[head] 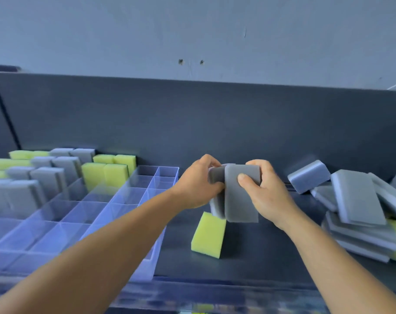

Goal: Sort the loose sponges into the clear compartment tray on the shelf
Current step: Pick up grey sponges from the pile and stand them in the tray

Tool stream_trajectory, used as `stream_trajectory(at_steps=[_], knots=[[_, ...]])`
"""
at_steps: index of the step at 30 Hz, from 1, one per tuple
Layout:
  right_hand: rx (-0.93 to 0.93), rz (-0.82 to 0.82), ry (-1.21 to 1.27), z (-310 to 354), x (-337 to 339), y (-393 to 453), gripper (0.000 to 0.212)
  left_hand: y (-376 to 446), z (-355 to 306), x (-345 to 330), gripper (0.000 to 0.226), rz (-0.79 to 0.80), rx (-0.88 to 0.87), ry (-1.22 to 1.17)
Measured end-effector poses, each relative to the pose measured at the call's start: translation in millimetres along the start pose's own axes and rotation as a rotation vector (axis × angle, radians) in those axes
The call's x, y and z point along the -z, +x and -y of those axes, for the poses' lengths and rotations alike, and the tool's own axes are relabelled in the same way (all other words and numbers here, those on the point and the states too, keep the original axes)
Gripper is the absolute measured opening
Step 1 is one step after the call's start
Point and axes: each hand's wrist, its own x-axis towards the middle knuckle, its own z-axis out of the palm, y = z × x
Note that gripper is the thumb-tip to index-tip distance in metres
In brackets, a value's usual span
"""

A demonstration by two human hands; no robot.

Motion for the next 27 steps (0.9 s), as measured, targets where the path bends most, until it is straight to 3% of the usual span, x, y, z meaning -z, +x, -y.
stream_trajectory(at_steps=[4,7,12,18,27], knots=[[0.073,-0.004,0.030,26.7,-17.6,-6.8,0.031,-18.2,3.7,38.3,0.023,-0.177,0.043,0.012],[0.118,0.006,0.018,47.4,-34.7,-13.2,0.044,-36.9,12.4,64.5,0.023,-0.222,0.040,0.078],[0.158,-0.029,-0.018,85.6,-77.0,-28.6,0.033,-71.2,38.0,116.6,0.045,-0.247,0.056,0.235],[0.145,-0.050,0.009,133.4,-141.9,-54.1,0.027,-117.6,79.1,186.4,0.034,-0.239,0.029,0.279],[0.217,-0.006,-0.081,203.1,-244.1,-90.6,0.035,-179.2,144.1,288.7,0.037,-0.295,0.007,0.284]])
